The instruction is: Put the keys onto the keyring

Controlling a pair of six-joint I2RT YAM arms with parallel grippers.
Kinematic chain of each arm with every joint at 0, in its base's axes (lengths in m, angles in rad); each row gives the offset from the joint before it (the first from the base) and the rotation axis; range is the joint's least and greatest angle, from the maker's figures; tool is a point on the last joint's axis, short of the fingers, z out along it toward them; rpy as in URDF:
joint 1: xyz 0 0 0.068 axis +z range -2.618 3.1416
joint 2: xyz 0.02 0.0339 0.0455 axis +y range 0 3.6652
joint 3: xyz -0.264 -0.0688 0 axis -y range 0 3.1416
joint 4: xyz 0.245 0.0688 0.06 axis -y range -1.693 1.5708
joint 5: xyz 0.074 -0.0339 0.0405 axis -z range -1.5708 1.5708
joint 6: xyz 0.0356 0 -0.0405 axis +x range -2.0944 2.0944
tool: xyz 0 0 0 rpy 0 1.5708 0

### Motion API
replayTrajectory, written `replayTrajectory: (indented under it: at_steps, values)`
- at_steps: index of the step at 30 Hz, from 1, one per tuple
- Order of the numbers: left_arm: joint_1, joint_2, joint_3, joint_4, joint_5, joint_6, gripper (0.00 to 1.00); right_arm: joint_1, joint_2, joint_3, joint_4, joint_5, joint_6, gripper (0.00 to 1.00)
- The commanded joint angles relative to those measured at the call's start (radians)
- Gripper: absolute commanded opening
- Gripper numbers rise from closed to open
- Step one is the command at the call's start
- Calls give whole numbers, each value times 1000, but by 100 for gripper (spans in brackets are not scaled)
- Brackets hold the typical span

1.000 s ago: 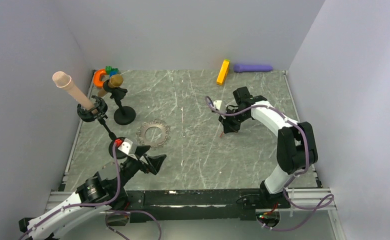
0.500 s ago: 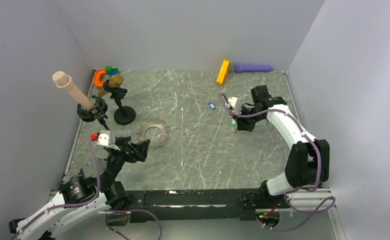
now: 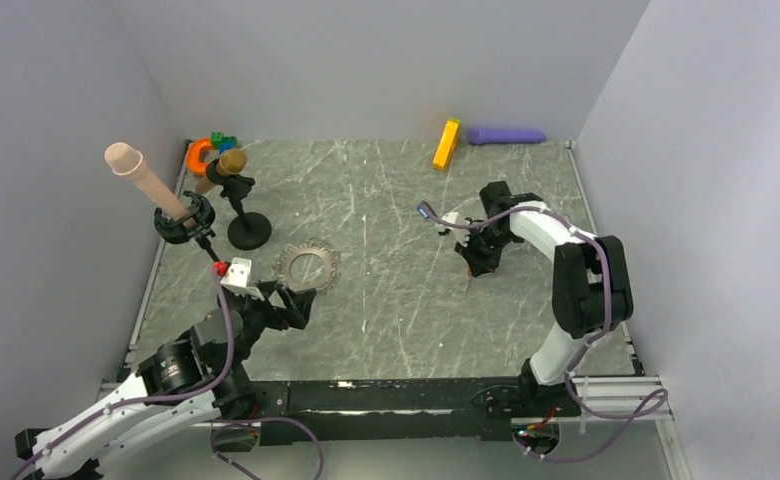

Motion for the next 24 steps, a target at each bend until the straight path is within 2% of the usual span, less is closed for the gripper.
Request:
replayTrajectory:
  at_steps: [1, 12, 24]
  values:
    - [-4, -42, -10, 3, 16, -31, 100, 62, 37, 57, 65, 2, 44, 0]
    - [-4, -111, -39, -35, 14, -56, 99, 188, 149, 122, 110, -17, 132, 0]
    - [-4, -126, -57, -33, 24, -77, 99, 257, 196, 158, 121, -23, 174, 0]
